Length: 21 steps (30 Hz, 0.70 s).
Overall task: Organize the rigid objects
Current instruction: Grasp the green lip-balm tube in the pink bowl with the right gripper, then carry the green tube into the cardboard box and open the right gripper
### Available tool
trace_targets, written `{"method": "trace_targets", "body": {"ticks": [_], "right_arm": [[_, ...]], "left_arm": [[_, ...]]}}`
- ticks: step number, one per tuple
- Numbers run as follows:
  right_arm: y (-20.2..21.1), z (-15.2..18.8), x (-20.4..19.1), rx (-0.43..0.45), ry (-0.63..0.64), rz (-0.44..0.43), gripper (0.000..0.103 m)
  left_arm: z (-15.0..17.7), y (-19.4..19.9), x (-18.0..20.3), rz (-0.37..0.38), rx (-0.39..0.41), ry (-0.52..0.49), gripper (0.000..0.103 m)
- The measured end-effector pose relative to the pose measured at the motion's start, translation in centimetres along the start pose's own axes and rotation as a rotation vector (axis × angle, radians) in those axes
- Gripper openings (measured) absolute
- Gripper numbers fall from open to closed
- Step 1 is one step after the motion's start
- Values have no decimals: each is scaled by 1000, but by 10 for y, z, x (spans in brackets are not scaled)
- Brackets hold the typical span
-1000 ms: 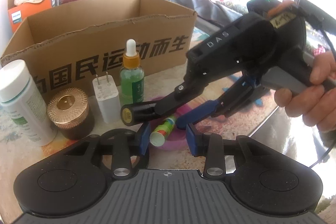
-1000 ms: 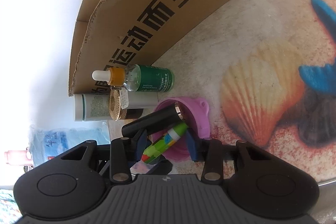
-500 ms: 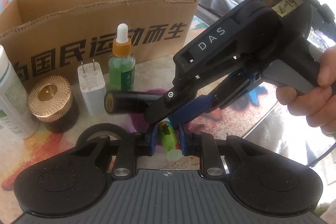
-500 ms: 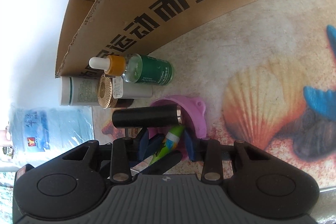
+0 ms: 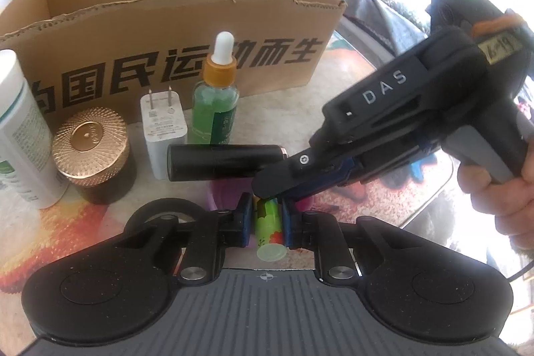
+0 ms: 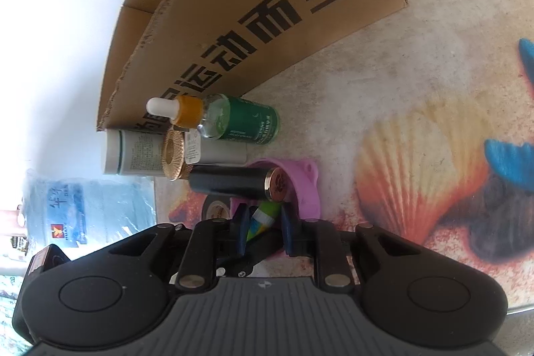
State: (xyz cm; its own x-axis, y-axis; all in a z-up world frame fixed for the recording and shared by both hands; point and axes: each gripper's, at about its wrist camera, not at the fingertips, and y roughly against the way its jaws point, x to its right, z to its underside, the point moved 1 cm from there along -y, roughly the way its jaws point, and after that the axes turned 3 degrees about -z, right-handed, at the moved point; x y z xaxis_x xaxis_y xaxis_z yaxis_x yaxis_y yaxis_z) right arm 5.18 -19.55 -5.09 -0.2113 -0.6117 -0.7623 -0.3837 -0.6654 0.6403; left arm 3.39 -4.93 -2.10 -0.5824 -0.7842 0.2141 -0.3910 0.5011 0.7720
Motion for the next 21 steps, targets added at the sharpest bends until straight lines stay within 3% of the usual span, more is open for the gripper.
{"method": "trace_targets", "body": {"ticks": [6,21], "right_arm": [[11,5,-10,45,51,-28,22],[46,15,-77,203,328,-52,22]], "left_arm": [[-3,22,1,-23,50,-16,17],[-24,79,5,-89,218,-34,16]]}}
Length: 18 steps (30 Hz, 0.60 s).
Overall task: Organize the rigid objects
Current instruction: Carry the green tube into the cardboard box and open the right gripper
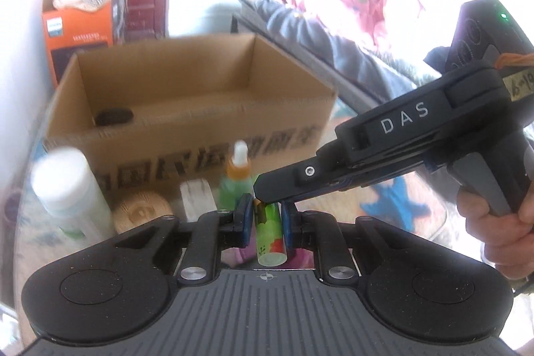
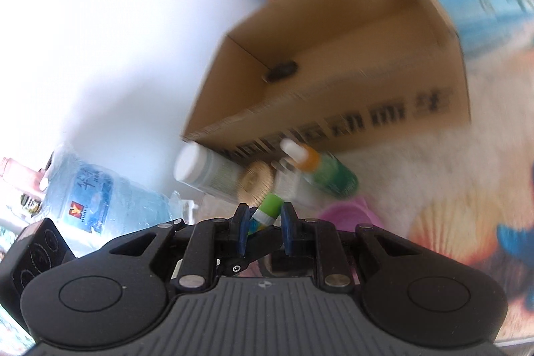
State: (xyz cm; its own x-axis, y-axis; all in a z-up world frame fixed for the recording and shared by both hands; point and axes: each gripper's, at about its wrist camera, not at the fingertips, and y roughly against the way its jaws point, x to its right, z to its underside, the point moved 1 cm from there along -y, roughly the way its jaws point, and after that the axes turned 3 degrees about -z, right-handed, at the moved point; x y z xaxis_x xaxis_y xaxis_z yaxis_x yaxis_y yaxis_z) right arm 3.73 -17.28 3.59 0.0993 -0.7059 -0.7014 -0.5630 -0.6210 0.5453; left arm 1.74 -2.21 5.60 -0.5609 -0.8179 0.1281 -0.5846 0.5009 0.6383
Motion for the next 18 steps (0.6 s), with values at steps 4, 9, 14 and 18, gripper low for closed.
{"method": "trace_targets", "body": {"ticks": [4,9,14,18], "right_arm": [[7,-15,-25,54,101,-11,22],[10,-40,-47,109,194,-28,22],[6,-66,-61,138,247,-33,22],[-7,-91,-62,124,243,-34,22]], "left_arm": [[-18,12,-3,-30,64,-1,16],[-45,15,-9,-71,122,-3,16],[-69,7,-20,-88,148,-2,16],[-87,-8,-35,-89,127,8,16]]}}
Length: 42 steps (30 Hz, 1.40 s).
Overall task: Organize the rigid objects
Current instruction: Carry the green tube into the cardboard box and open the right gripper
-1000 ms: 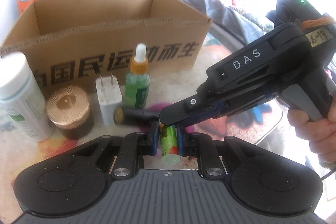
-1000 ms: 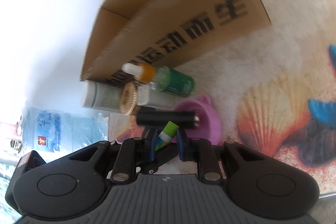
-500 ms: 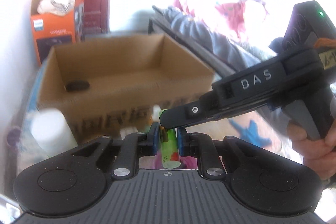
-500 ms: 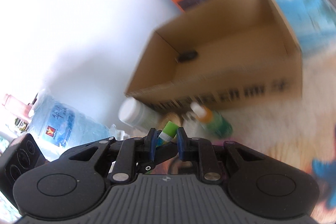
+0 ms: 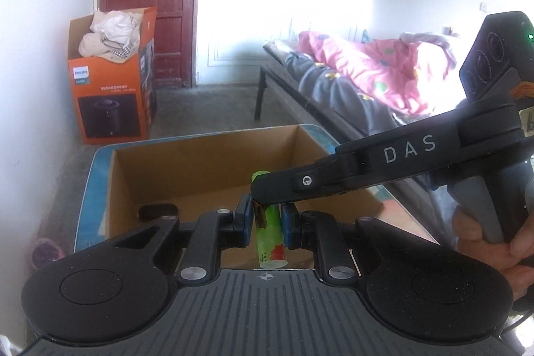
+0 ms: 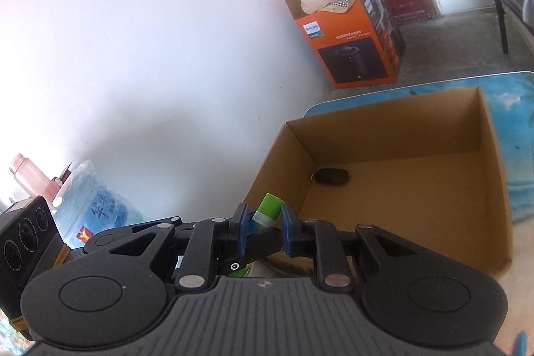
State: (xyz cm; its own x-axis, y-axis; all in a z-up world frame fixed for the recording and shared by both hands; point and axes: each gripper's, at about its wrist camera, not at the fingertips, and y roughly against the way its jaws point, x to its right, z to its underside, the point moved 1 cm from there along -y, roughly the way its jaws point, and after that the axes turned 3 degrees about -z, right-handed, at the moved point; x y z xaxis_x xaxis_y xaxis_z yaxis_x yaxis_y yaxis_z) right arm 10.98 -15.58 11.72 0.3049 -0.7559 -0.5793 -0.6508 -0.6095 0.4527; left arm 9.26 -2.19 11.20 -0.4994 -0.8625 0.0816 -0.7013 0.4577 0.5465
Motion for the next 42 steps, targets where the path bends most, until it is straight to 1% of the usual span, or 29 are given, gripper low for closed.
{"method": "trace_targets", "body": {"ticks": [4,11,17,20,22,26,30,32,34,36,37,39,42], "right_arm": [[-26,-23,16,-55,-44,2,22],[-85,-58,61,-189,-156,20,22],[-137,-76,102,-287,-237,48,22],[-154,-77,117,-313,-269,59,22],[-159,-76,123,-314,-282,58,22],[-156,-73,133,-311,-297,52,22],[-141,-71,137,-318,-299,70,23],[-128,-69,136,-329,-297,76,23],[-115,-65,134,-331,-280,89,24],[-105,-61,130,-350,-244,117,24],[-103,-57,128,-368,-222,133,24],[-106,-47,126,-426,-194,161,24],[-122,-30,122,-543,-139,207,24]], "left_arm": [[-14,-27,-24,24,-80,52,16],[-32,-91,-75,80,-284,177,16],[-35,-147,-103,57,-422,250,16],[-34,-164,-111,42,-466,265,16],[-34,-167,-111,35,-471,265,16],[-34,-162,-107,37,-450,253,16],[-36,-146,-100,45,-424,216,18],[-37,-132,-94,29,-391,174,20],[-37,-116,-90,23,-368,144,26],[-38,-99,-86,16,-335,126,40],[-38,-89,-84,10,-313,114,45],[-37,-68,-80,-1,-255,95,61],[-30,-32,-78,-20,-155,66,78]]}}
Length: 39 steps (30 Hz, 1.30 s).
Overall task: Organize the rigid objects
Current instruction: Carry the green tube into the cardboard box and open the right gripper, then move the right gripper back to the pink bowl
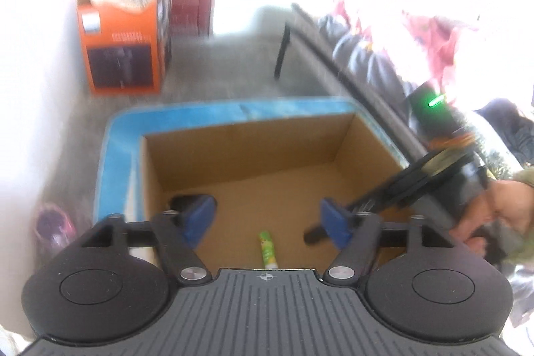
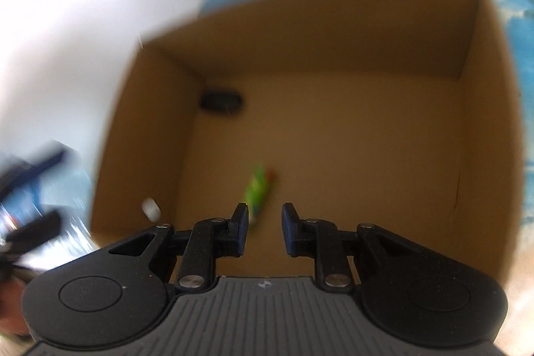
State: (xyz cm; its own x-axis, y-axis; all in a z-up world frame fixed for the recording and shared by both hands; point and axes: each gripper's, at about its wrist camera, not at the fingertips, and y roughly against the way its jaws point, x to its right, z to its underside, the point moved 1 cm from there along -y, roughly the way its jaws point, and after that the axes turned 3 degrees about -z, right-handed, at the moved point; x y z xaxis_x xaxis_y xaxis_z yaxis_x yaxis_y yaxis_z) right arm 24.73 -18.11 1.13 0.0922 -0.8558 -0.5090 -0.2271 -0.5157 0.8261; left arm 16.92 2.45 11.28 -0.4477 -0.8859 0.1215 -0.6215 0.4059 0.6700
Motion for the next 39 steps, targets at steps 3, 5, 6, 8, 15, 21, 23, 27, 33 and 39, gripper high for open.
{"method": "trace_targets", "body": {"ticks": [3,5,6,8,15,21,23,27,33,39], "right_arm": [[-25,1,-9,-93,56,70,24],[-42,-4,-18,-137,89,111,24],[-49,-8,-23,-163,106,130,24],[-55,-16,-36,-163,141,131,24],[-65,-29,-70,-169,228,153,24],[-50,-13,-60,-179,248,202,24],[-46,-7,-55,-175,230,217,24],[-33,0,-41,-163,190,221,24],[-20,11,-17,-158,155,213,24],[-22,14,-6,-171,177,211,23]], "left_arm": [[16,25,-1,-25,69,-4,89],[29,38,-4,-37,106,11,94],[35,43,-4,-43,119,19,97],[48,52,-8,-50,147,38,99],[90,63,-5,-1,172,134,100],[104,64,-2,-2,175,124,100],[106,66,0,-27,181,94,100],[112,69,1,-39,190,66,101],[118,61,-1,-10,147,98,101],[119,58,-5,20,123,128,101]]}}
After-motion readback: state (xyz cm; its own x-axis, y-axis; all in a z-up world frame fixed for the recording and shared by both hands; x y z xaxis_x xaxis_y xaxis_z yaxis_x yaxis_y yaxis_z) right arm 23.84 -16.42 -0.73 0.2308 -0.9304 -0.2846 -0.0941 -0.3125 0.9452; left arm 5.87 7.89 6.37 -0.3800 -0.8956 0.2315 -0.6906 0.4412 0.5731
